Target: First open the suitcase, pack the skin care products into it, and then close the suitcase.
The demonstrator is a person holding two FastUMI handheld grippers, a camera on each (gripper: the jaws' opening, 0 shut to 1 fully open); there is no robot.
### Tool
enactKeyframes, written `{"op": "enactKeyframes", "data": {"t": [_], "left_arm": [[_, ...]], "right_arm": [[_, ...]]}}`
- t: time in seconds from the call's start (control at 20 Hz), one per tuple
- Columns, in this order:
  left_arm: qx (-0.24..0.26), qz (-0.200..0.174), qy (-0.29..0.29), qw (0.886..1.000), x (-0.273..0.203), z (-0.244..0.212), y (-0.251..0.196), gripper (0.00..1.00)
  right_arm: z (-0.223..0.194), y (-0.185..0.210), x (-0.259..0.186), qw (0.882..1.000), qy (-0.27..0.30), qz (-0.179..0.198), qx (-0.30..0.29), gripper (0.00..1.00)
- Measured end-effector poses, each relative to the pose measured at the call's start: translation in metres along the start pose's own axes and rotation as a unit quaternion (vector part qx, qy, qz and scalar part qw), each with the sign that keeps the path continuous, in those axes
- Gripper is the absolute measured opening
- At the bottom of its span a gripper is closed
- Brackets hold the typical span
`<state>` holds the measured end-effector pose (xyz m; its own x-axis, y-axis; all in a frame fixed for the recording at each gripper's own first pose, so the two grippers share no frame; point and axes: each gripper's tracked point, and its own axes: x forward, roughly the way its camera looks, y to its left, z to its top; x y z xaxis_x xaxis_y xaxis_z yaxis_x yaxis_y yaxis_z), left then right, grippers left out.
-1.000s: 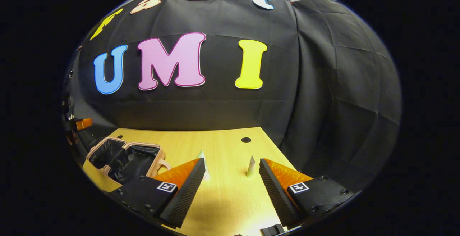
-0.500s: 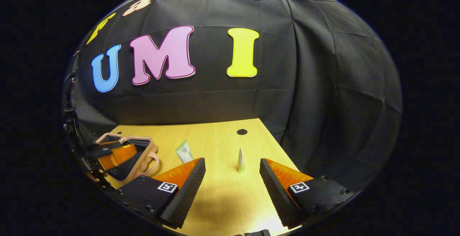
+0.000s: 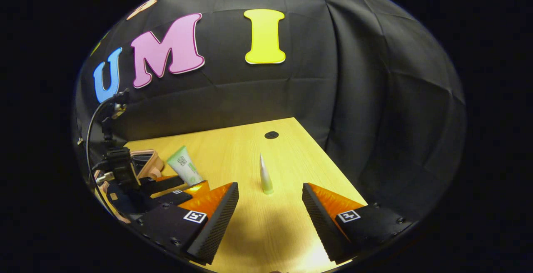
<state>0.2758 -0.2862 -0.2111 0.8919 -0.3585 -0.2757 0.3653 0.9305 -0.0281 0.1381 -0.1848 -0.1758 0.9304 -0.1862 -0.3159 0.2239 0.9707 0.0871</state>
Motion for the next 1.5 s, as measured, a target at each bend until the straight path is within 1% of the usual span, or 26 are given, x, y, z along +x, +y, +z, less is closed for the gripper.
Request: {"op": "enactKeyframes", "data": {"t": [0.05,0.2,0.25,0.3,0.35,0.4,0.45,0.5,0.55,0.6,0.65,0.75,0.85,0.9,0.95,1.1,1.15,1.2,1.25,1.3,1.35,1.4,1.45,1.5], "left_arm": [[0.0,0.0,0.004,1.0,0.01,-0.001,-0.001,0.96],[0.016,0.017,0.01,1.0,0.032,-0.002,0.003,0.95],[0.022,0.021,0.015,0.999,0.037,-0.004,0.004,0.9],[0.027,0.03,0.02,0.999,0.041,-0.007,0.007,0.85],[0.032,0.038,0.027,0.998,0.045,-0.01,0.011,0.66],[0.031,0.038,0.031,0.998,0.048,-0.012,0.01,0.53],[0.029,0.037,0.025,0.999,0.047,-0.01,0.009,0.5],[0.026,0.037,0.026,0.999,0.047,-0.011,0.01,0.49],[0.026,0.037,0.025,0.999,0.047,-0.01,0.011,0.45],[0.026,0.037,0.026,0.999,0.048,-0.011,0.011,0.45],[0.025,0.037,0.026,0.999,0.047,-0.011,0.011,0.45],[0.021,0.033,0.026,0.999,0.047,-0.011,0.011,0.45],[0.02,0.03,0.025,0.999,0.046,-0.011,0.013,0.45],[0.02,0.03,0.026,0.999,0.045,-0.012,0.015,0.45],[0.025,0.033,0.026,0.999,0.044,-0.012,0.017,0.45],[0.026,0.03,0.026,0.999,0.042,-0.013,0.02,0.45],[0.025,0.028,0.026,0.999,0.041,-0.013,0.02,0.45],[0.024,0.026,0.025,0.999,0.04,-0.013,0.021,0.45],[0.021,0.02,0.023,0.999,0.037,-0.013,0.022,0.45],[0.018,0.014,0.02,1.0,0.034,-0.013,0.024,0.45],[0.016,0.012,0.017,1.0,0.029,-0.012,0.026,0.44],[0.009,0.01,0.015,1.0,0.021,-0.011,0.03,0.46],[0.004,0.008,0.009,1.0,0.012,-0.005,0.032,0.43],[0.002,0.006,0.003,1.0,0.001,0.002,0.035,0.43]], "right_arm": [[-0.003,0.0,0.01,1.0,0.005,0.001,0.005,0.97],[-0.007,0.006,0.047,1.0,0.01,0.01,0.023,0.97],[-0.01,0.009,0.058,0.999,0.013,0.014,0.026,0.97],[-0.012,0.011,0.067,0.999,0.014,0.016,0.029,0.97],[-0.015,0.013,0.078,0.999,0.016,0.017,0.033,0.97],[-0.019,0.015,0.088,0.999,0.021,0.02,0.038,0.97],[-0.025,0.016,0.096,0.999,0.028,0.018,0.041,0.97],[-0.031,0.016,0.104,0.998,0.033,0.016,0.043,0.97],[-0.037,0.015,0.111,0.998,0.038,0.013,0.043,0.97],[-0.041,0.013,0.119,0.998,0.042,0.008,0.044,0.88],[-0.045,0.012,0.125,0.998,0.045,0.004,0.046,0.97],[-0.051,0.008,0.137,0.998,0.05,-0.006,0.042,0.97],[-0.053,0.004,0.143,0.998,0.046,-0.013,0.03,0.95],[-0.052,-0.001,0.145,0.999,0.041,-0.022,0.022,0.8],[-0.05,-0.004,0.145,0.999,0.036,-0.026,0.016,0.92],[-0.046,-0.002,0.148,0.999,0.023,-0.026,0.003,0.28],[-0.046,0.001,0.144,0.999,0.025,-0.023,-0.005,0.25],[-0.047,0.001,0.14,0.999,0.029,-0.023,-0.018,0.3],[-0.046,0.003,0.133,0.999,0.027,-0.021,-0.026,0.22],[-0.038,0.008,0.125,0.999,0.019,-0.016,-0.032,0.27],[-0.029,0.013,0.116,0.999,0.007,-0.014,-0.04,0.27],[-0.018,0.02,0.106,0.999,-0.007,-0.01,-0.045,0.21],[-0.012,0.026,0.093,0.999,-0.013,-0.007,-0.05,0.27],[-0.006,0.033,0.078,0.998,-0.015,-0.001,-0.053,0.27]]}}
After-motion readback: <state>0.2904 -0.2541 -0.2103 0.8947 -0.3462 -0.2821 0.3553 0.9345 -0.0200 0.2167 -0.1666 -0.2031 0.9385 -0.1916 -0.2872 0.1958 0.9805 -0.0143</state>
